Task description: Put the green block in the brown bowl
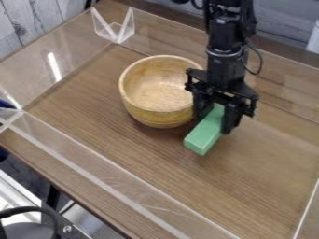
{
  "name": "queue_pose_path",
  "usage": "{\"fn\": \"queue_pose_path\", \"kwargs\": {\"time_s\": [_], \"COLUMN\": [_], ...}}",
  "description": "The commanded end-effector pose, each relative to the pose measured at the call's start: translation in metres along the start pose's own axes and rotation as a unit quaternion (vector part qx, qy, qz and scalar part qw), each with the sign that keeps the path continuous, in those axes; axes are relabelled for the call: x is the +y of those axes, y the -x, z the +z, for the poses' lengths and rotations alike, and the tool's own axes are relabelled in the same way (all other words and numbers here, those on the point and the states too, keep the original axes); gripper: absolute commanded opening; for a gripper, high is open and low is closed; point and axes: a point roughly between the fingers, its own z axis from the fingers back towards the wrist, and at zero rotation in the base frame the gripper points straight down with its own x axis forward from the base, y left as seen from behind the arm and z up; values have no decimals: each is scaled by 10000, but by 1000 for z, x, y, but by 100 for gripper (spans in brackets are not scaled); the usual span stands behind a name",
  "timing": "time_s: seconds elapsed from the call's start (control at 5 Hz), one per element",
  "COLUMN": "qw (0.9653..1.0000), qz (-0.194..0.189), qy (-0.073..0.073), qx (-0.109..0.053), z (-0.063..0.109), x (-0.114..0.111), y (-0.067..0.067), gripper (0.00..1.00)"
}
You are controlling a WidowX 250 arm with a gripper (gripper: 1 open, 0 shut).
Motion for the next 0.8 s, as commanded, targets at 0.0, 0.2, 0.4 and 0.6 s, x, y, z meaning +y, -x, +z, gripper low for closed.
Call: {"fn": "queue_pose_path", "kwargs": {"time_s": [0.0,0.2,0.4,0.6], "qw": [9980,9961,9951,9948], "qz": [41,191,329,410], "qy": [6,42,-157,-314], "qx": [-626,-858,-918,-875], "z": [36,54,61,62], "x": [9,26,57,78], "y": [-12,-12,-20,-20], "gripper": [0,0,0,0]}}
